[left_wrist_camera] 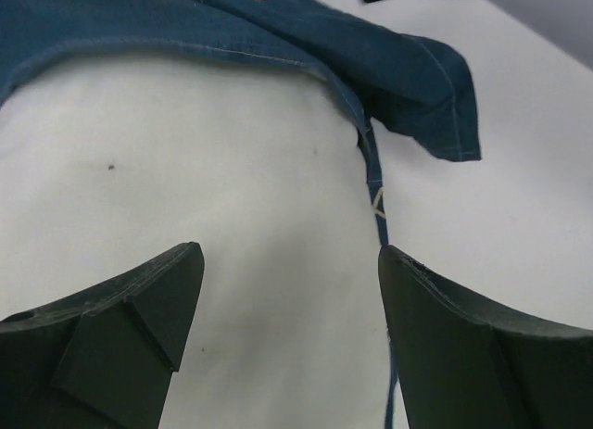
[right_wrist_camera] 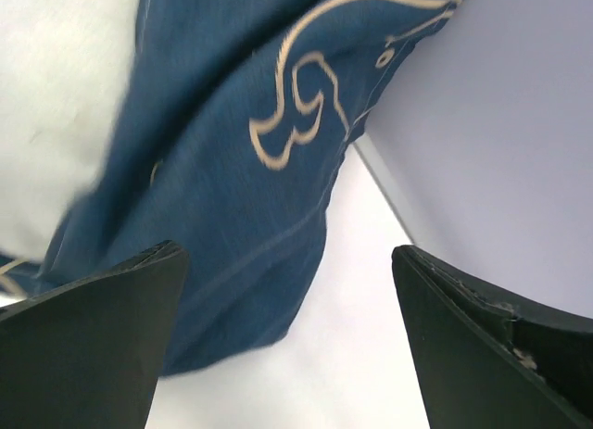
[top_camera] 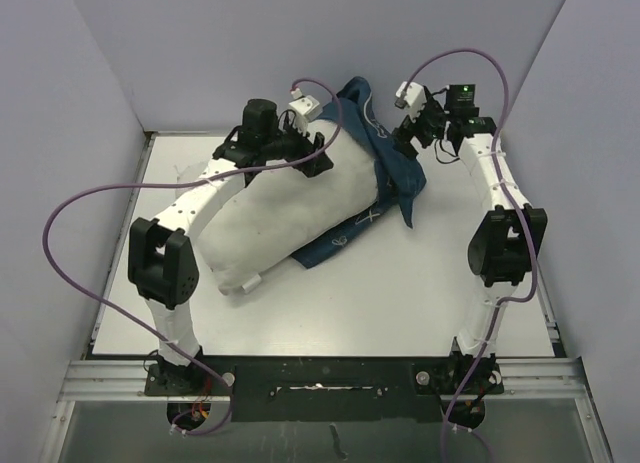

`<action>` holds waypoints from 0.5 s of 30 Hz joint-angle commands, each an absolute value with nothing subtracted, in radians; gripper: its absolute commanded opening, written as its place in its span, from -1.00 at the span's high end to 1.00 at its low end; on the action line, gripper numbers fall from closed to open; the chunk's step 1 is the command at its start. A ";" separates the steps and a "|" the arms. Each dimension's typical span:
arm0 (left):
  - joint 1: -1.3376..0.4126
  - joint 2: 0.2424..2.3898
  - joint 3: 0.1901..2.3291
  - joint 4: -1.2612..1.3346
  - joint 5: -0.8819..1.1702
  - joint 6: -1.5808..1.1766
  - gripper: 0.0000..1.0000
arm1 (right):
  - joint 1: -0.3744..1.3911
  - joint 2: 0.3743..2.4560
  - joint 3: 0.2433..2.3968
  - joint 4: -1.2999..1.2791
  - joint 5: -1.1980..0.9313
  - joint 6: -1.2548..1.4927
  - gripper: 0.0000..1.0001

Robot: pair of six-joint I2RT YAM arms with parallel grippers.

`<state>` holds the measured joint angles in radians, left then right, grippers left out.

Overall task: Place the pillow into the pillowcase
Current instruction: Stuff the pillow into the pillowcase.

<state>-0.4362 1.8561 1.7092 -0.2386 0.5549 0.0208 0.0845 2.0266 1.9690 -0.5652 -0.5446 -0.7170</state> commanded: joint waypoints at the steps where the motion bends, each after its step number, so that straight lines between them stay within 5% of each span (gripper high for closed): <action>1: -0.446 1.930 1.803 -0.322 0.531 0.179 -0.50 | 0.075 1.888 1.901 -0.687 -0.714 -0.705 -0.96; 9: -0.481 1.983 1.745 -0.352 0.469 0.364 -0.48 | 0.037 1.851 1.817 -0.772 -0.820 -0.647 -0.96; 12: -0.482 1.991 1.724 -0.350 0.451 0.367 -0.44 | 0.065 1.868 1.783 -0.755 -0.706 -0.628 -0.97; 15: -0.482 2.011 1.711 -0.358 0.439 0.358 -0.32 | 0.034 1.937 1.832 -0.722 -0.576 -0.563 -0.54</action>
